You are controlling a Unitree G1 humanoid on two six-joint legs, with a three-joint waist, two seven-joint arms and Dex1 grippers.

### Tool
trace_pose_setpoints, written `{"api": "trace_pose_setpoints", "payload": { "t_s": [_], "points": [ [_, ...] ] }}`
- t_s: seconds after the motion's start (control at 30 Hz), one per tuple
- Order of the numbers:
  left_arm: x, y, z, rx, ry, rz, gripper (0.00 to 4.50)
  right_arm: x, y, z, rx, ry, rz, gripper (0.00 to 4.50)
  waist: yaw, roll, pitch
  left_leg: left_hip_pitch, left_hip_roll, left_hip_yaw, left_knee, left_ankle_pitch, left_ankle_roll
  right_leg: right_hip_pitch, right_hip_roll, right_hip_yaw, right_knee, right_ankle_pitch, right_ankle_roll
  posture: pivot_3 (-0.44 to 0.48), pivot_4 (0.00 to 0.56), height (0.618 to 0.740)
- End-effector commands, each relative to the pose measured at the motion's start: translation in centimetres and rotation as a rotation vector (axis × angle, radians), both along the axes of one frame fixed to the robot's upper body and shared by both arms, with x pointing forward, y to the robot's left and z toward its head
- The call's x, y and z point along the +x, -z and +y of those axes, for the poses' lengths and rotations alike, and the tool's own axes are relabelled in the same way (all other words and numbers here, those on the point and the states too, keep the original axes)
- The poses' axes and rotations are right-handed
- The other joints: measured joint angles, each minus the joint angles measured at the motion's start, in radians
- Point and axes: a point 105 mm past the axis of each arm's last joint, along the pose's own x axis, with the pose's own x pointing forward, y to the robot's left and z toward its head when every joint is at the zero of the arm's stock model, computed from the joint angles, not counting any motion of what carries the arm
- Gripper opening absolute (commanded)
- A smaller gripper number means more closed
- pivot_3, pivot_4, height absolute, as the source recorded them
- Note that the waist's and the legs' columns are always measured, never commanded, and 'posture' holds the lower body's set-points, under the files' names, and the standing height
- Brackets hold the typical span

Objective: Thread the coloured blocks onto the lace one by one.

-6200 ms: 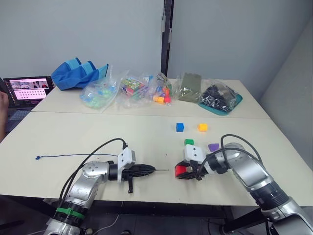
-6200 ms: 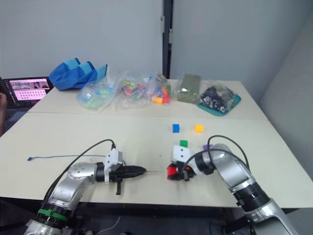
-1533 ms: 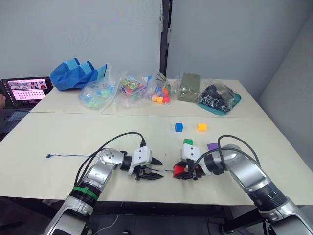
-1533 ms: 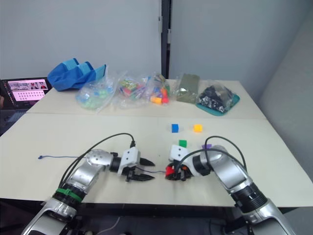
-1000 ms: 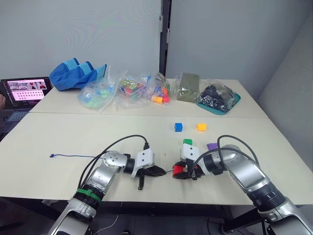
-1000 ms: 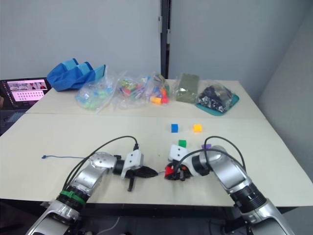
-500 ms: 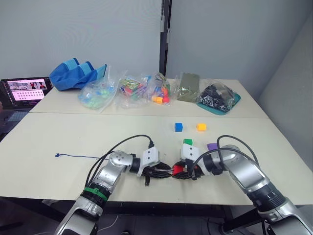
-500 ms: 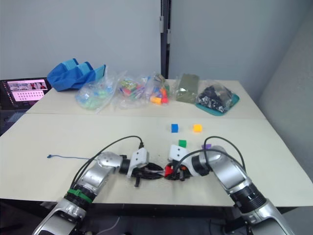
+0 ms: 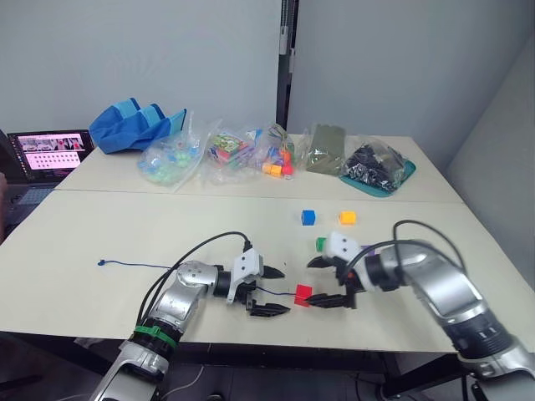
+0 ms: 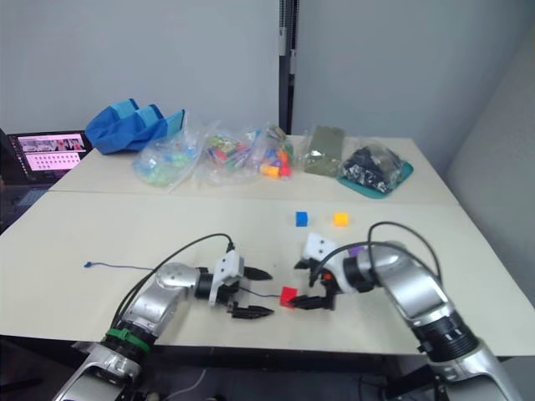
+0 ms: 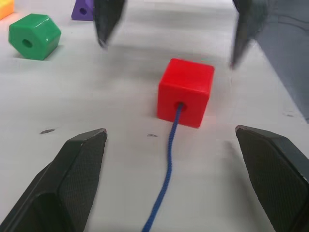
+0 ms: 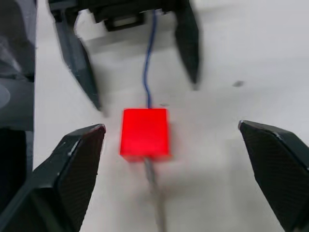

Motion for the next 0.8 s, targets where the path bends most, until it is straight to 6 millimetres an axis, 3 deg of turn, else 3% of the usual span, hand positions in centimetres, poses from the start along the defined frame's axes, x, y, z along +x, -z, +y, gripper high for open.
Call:
{"api": "trace_pose_setpoints", "payload": {
  "t_s": [0.03,0.27,0.6,0.7,0.8],
  "points": [
    [0.5,-1.3,-1.7,-0.042,0.014,-0.125,4.5,-0.5,-1.6,-1.3,0.003,0.026,-0.052,4.47,0.001,0.0,0.0,0.0,0.0,0.0,0.0,0.0,0.0,0.0,0.0,0.0,0.0,0.0,0.0,0.0,0.15,0.74],
    [0.5,-0.2,-3.4,-0.008,0.084,-0.115,4.5,-1.0,-0.6,-2.7,-0.031,0.093,-0.051,4.47,-0.008,0.0,0.0,0.0,0.0,0.0,0.0,0.0,0.0,0.0,0.0,0.0,0.0,0.0,0.0,0.0,0.15,0.74],
    [0.5,0.4,-3.3,0.02,0.129,-0.092,1.33,-1.9,2.2,-2.3,-0.111,0.064,-0.077,4.5,-0.007,0.0,0.0,0.0,0.0,0.0,0.0,0.0,0.0,0.0,0.0,0.0,0.0,0.0,0.0,0.0,0.15,0.74],
    [0.6,0.6,-3.2,0.026,0.124,-0.079,1.19,-1.6,3.0,-1.7,-0.113,0.04,-0.099,4.5,-0.007,0.0,0.0,0.0,0.0,0.0,0.0,0.0,0.0,0.0,0.0,0.0,0.0,0.0,0.0,0.0,0.15,0.74],
    [0.6,0.7,-3.1,0.03,0.121,-0.077,1.19,-1.2,3.6,-1.5,-0.101,0.04,-0.114,3.65,-0.006,0.0,0.0,0.0,0.0,0.0,0.0,0.0,0.0,0.0,0.0,0.0,0.0,0.0,0.0,0.0,0.15,0.74]
  ]
}}
